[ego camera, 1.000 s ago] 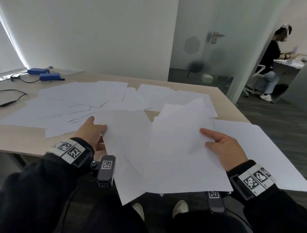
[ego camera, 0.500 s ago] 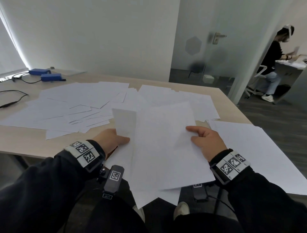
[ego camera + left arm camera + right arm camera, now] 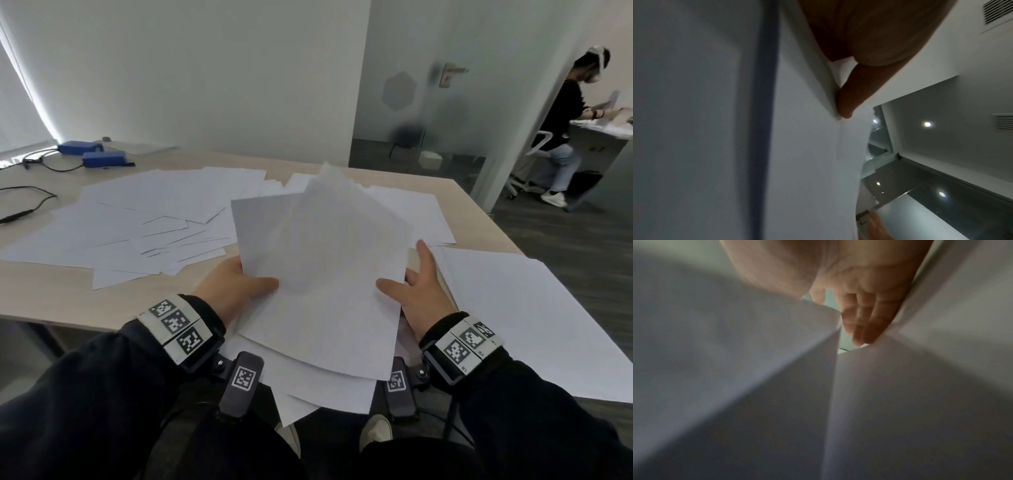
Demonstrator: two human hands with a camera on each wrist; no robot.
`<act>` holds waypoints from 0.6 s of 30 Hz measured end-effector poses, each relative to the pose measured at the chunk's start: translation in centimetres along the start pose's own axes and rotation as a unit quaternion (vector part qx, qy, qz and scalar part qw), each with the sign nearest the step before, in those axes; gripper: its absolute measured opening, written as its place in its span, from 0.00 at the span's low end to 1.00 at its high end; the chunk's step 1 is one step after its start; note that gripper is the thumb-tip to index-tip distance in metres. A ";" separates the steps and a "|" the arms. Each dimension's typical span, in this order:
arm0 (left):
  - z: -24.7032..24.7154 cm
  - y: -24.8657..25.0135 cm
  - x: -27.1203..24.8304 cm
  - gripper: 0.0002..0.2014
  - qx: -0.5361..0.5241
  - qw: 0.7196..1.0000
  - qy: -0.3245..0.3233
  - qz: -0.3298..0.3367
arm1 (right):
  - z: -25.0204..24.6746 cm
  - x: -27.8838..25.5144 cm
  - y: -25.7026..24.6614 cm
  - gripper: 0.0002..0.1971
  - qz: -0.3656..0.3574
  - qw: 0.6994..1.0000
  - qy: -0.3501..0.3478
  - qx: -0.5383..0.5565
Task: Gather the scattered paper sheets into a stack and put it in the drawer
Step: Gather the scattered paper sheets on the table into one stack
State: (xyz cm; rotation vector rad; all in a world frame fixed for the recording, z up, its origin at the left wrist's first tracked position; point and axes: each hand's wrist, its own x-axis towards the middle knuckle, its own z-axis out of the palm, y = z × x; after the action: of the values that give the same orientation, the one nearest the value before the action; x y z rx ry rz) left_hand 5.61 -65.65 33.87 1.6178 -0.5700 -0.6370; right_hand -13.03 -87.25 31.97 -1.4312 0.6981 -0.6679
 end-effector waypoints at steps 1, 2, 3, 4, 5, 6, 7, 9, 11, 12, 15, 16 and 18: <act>0.0 0.5 -0.1 0.24 -0.011 1.000 -0.003 0.020 | -0.1 0.1 -0.2 0.49 0.006 1.000 0.006 0.016; -0.1 1.1 -0.2 0.23 -0.019 0.999 -0.008 0.036 | -0.2 0.2 -0.5 0.48 0.002 1.000 0.007 0.021; -0.1 1.7 -0.2 0.20 -0.022 0.998 -0.009 0.050 | -0.2 0.5 -0.9 0.42 -0.011 1.000 0.005 0.009; -0.2 2.3 -0.1 0.17 -0.022 0.998 -0.007 0.064 | -0.2 0.6 -1.5 0.34 -0.028 0.999 0.001 -0.019; -0.4 2.9 0.1 0.16 -0.023 0.996 -0.004 0.081 | -0.1 0.7 -2.3 0.26 -0.050 0.997 0.001 -0.051; -0.4 3.7 0.1 0.17 -0.021 0.995 -0.004 0.097 | 0.0 0.7 -3.2 0.19 -0.070 0.995 0.005 -0.070; -0.4 4.4 0.3 0.18 -0.016 0.994 -0.006 0.112 | 0.2 0.7 -4.2 0.15 -0.090 0.993 0.010 -0.071; -0.2 6.1 0.3 0.19 -0.007 0.990 -0.011 0.138 | 0.5 0.7 -6.3 0.12 -0.138 0.988 0.020 -0.065; 0.2 7.8 0.3 0.16 -0.008 0.987 -0.011 0.161 | 0.9 0.6 -8.5 0.12 -0.190 0.980 0.023 -0.055; 0.5 8.7 0.3 0.14 -0.011 0.984 -0.006 0.175 | 1.2 0.5 -9.5 0.12 -0.215 0.975 0.026 -0.044; 1.2 10.8 0.3 0.13 -0.040 0.975 0.011 0.216 | 1.7 0.6 -11.6 0.10 -0.259 0.965 0.045 0.014; 1.5 11.2 0.2 0.14 -0.058 0.972 0.015 0.227 | 1.8 0.5 -11.9 0.10 -0.267 0.962 0.047 0.038; 2.0 11.1 0.0 0.17 -0.086 0.967 0.012 0.238 | 1.8 -0.2 -11.8 0.12 -0.269 0.960 0.039 0.067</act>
State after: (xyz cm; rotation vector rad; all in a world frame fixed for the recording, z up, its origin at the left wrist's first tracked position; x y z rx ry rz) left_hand 4.16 -68.57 44.64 1.2601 -0.8294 -0.2977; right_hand -11.67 -86.35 43.83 -1.4805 0.3082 -1.1768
